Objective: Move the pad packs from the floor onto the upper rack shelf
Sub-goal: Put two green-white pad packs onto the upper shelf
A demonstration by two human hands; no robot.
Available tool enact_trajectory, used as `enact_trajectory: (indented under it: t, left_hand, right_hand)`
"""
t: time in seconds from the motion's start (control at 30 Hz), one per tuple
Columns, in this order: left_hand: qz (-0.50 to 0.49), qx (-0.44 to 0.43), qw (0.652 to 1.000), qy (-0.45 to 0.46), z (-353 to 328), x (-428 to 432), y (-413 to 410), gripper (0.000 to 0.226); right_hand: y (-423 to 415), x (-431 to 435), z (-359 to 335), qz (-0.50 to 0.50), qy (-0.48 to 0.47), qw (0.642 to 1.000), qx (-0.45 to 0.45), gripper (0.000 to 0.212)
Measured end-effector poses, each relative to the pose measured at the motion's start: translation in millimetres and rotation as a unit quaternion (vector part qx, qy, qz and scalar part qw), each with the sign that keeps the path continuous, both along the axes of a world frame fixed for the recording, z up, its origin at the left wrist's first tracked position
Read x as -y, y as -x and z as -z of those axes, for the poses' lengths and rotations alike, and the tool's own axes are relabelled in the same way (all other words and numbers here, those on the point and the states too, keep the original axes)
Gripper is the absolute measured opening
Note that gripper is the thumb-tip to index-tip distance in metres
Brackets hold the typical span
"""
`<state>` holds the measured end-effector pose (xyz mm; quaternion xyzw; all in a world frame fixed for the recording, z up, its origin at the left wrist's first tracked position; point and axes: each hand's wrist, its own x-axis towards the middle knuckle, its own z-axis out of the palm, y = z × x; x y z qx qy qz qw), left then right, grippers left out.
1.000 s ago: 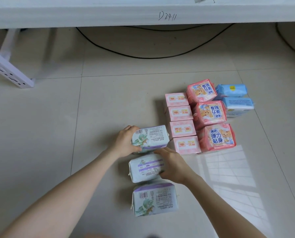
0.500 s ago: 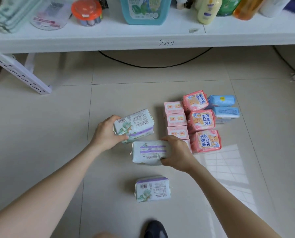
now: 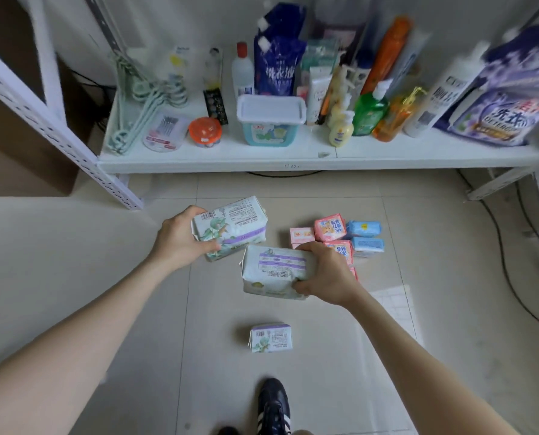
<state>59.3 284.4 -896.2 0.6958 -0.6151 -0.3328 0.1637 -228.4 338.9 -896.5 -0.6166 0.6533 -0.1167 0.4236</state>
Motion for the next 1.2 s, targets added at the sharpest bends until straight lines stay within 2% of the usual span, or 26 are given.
enact_trajectory:
  t: [0.33, 0.57, 0.67, 0.8, 0.87, 1.2]
  left_hand:
    - [0.0, 0.02, 1.0, 0.017, -231, 11, -36, 0.076]
    - [0.02, 0.04, 0.996, 0.074, -391, 26, -54, 0.06]
    - [0.013, 0.042, 0.994, 0.104, -450, 29, -62, 0.065]
    - [-0.003, 0.038, 0.987, 0.156, -521, 27, -70, 0.07]
    - [-0.013, 0.025, 0.984, 0.176, -553, 23, -75, 0.065]
    - [-0.045, -0.013, 0.961, 0.272, -680, 7, -108, 0.065]
  right_hand:
    - [-5, 24, -222, -0.011, 0.03, 0.999, 0.018, 0.061]
    - [-12, 51, -369, -0.048, 0.091, 0.994, 0.042, 0.064]
    - [-16, 60, -426, -0.056, 0.121, 0.989, 0.059, 0.066]
    - [-19, 67, -493, -0.063, 0.16, 0.981, 0.088, 0.061]
    - [-22, 70, -524, -0.073, 0.179, 0.976, 0.1, 0.059]
    - [-52, 79, -645, -0.113, 0.26, 0.949, 0.136, 0.061]
